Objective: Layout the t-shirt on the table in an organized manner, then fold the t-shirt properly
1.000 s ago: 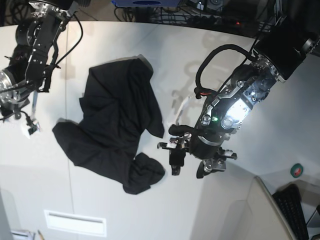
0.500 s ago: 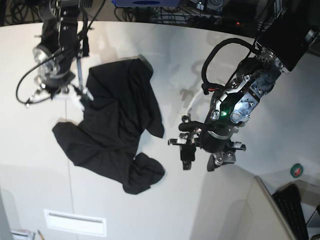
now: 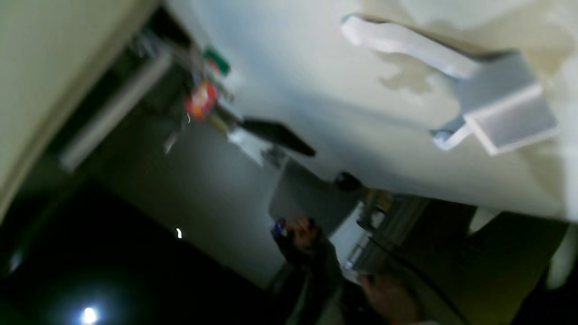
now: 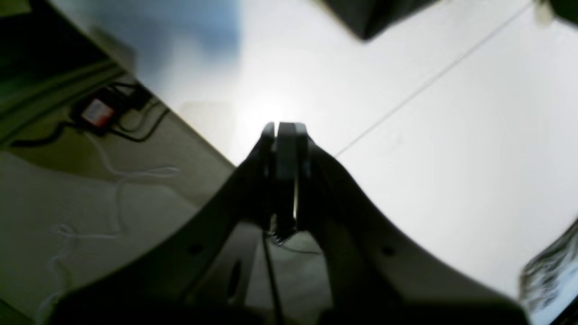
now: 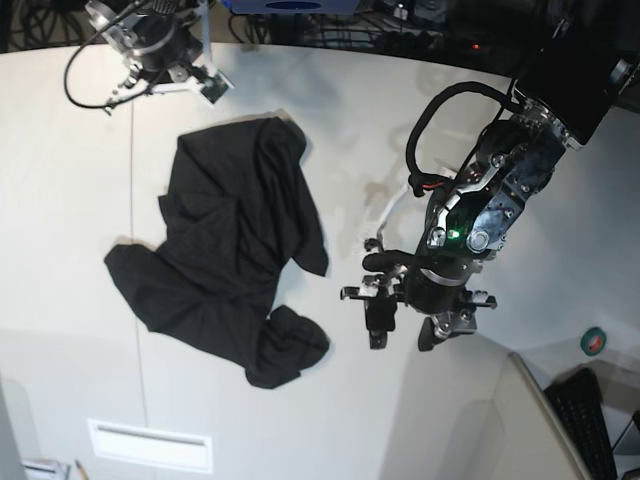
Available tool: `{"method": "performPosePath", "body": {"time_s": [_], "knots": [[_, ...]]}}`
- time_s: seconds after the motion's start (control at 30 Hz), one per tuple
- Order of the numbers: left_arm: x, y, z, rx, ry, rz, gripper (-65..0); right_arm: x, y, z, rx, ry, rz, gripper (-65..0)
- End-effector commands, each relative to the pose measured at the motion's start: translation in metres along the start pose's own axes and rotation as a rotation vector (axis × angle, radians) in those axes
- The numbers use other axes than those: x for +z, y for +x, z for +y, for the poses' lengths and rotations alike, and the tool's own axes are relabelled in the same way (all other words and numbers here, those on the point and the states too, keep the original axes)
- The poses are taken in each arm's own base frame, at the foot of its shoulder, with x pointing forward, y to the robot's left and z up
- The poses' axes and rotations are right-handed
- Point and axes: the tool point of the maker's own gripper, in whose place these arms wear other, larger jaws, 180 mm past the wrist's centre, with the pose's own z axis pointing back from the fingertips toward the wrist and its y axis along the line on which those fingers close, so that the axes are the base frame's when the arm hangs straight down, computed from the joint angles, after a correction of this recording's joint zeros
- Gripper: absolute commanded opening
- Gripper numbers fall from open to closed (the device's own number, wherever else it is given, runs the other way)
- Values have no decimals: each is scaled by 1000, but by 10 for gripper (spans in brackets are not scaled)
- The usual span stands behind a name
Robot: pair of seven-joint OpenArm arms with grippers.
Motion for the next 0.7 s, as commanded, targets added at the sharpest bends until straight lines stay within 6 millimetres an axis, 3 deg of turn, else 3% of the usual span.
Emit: {"method": "performPosePath", "body": {"time_s": [0.0, 0.23, 0.67], "knots": [[0, 21, 2, -6, 3, -66, -299, 4, -2, -4, -24, -14, -9, -650], [0, 23, 1, -5, 0, -70, -299, 8, -46, -5, -140, 0, 60, -650], [0, 27, 1, -6, 0, -78, -299, 14, -105, 33, -317, 107, 117, -650]]}}
